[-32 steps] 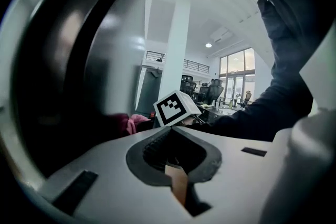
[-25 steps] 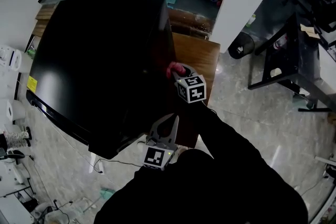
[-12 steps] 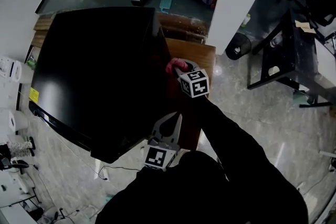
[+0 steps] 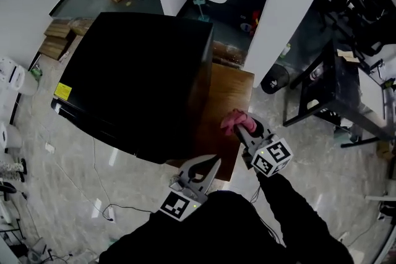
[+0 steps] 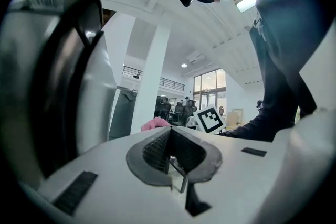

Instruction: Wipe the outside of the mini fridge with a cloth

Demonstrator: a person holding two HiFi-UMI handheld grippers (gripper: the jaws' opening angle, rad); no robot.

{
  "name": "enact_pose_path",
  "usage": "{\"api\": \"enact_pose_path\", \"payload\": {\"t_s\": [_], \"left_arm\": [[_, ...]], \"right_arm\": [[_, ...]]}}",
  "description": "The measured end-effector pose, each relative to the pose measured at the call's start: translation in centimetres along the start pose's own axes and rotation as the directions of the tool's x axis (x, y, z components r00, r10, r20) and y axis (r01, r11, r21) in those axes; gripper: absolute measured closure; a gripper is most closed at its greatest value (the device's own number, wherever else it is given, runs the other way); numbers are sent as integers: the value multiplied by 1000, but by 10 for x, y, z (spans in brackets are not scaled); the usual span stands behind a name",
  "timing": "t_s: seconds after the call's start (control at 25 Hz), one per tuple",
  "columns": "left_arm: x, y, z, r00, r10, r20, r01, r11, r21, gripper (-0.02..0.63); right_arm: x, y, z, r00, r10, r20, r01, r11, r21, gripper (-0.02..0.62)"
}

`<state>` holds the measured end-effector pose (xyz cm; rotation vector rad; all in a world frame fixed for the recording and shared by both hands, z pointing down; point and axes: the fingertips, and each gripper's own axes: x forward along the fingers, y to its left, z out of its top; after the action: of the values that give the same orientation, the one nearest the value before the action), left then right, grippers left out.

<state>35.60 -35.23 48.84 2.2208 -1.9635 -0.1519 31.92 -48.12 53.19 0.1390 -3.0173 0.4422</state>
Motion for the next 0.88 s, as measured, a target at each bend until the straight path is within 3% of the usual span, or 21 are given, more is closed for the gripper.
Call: {"api": "enact_pose_path", "payload": {"t_s": [0.2,0.36,0.52,0.72,0.88], "left_arm": [[-90,-20,19,1000,-16,-3,16,1000,3,600],[-160,-4,30,998,56,8,-56,998,-36,600],[-240,24,35,989,145,34,-144,989,-37,600],[-363,64,46,951,300,72,-300,954,-7,600],[-452,82,54,913,398,87,-400,917,-3,600]], "right_arm": [[-40,126,4,994,103,31,-102,994,-38,509],[-41,229,-3,974,226,23,-223,970,-92,509],[-23,319,-12,939,344,0,-338,924,-180,511],[23,422,-27,899,433,-57,-437,889,-137,511],[55,504,-38,850,518,-95,-526,843,-112,511]]}}
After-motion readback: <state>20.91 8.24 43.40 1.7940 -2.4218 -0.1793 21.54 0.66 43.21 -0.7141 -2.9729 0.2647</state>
